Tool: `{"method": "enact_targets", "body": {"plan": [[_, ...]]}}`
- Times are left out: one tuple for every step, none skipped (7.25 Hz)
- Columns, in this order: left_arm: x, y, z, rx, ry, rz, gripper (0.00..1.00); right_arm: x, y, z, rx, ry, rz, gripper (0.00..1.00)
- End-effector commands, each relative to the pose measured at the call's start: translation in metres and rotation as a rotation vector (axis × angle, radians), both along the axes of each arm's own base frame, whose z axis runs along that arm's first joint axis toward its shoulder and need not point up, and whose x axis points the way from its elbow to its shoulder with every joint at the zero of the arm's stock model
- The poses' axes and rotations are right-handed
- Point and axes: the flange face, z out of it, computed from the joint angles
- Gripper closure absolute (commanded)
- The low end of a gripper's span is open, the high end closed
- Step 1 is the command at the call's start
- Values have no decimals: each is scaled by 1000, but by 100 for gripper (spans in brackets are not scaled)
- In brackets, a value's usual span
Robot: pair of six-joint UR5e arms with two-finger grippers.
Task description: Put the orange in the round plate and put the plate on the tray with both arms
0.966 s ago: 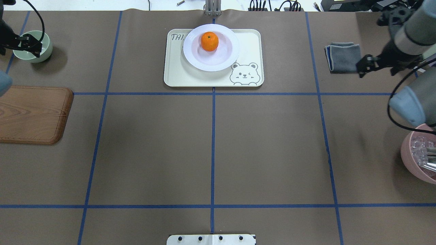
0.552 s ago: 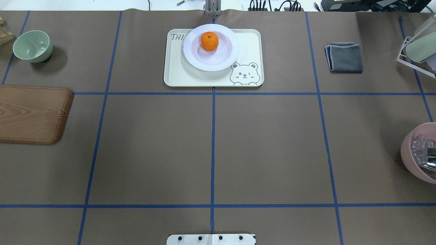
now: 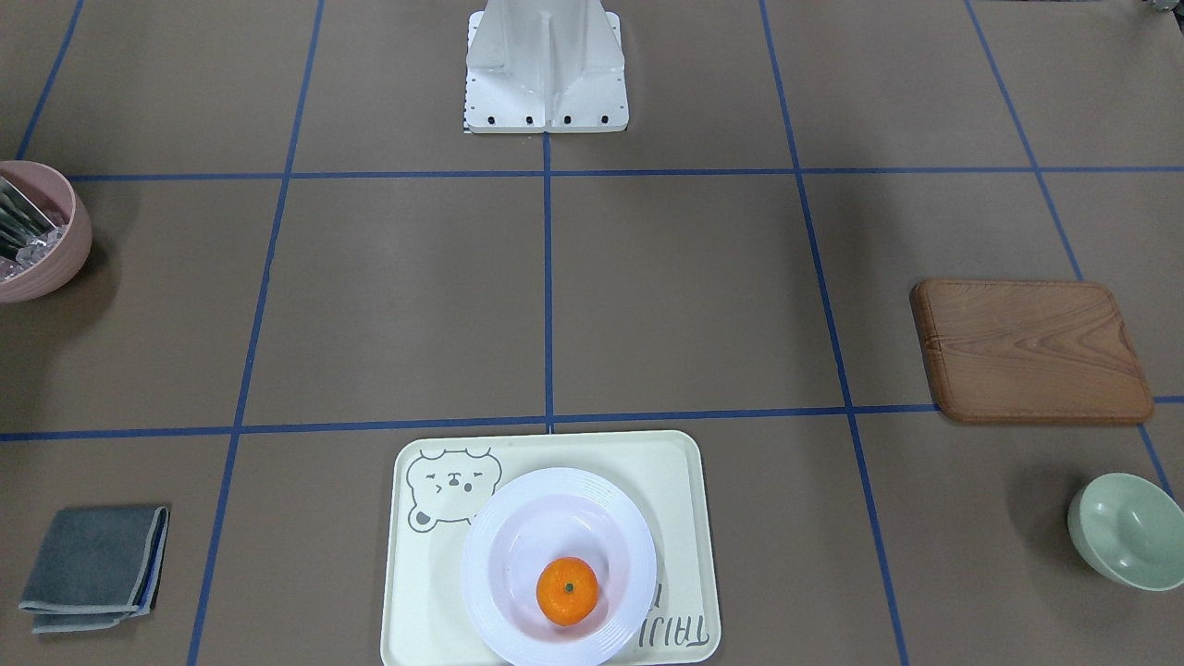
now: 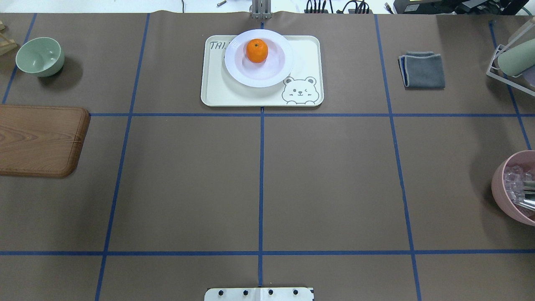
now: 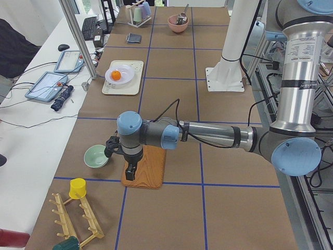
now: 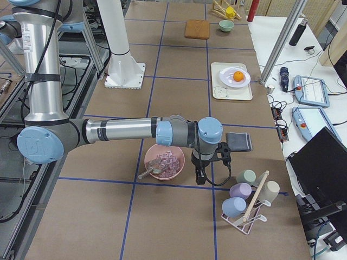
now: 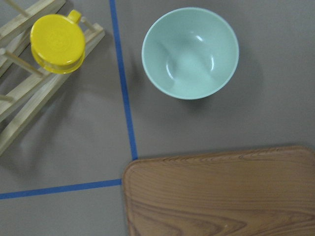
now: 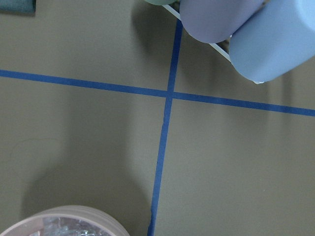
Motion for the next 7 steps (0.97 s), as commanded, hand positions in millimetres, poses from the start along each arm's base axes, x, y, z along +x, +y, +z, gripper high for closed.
{"method": "enact_targets", "body": {"plan": [[3, 2, -2, -37, 51, -27, 2, 1, 5, 26, -58, 27, 5, 0], [4, 2, -2, -41, 51, -29, 2, 3, 6, 32, -69, 27, 8, 0], [4, 2, 0, -44, 50, -29, 1, 3, 6, 31, -69, 27, 8, 0], [3, 2, 2, -49, 48, -29, 1, 5, 6, 31, -70, 27, 13, 0], [3, 2, 4, -52, 46, -29, 1, 7, 6, 31, -70, 27, 16, 0], [3, 2, 3, -50, 46, -29, 2, 7, 5, 30, -67, 27, 18, 0], [3, 2, 4, -52, 46, -29, 2, 9, 2, 26, -59, 25, 21, 0]]}}
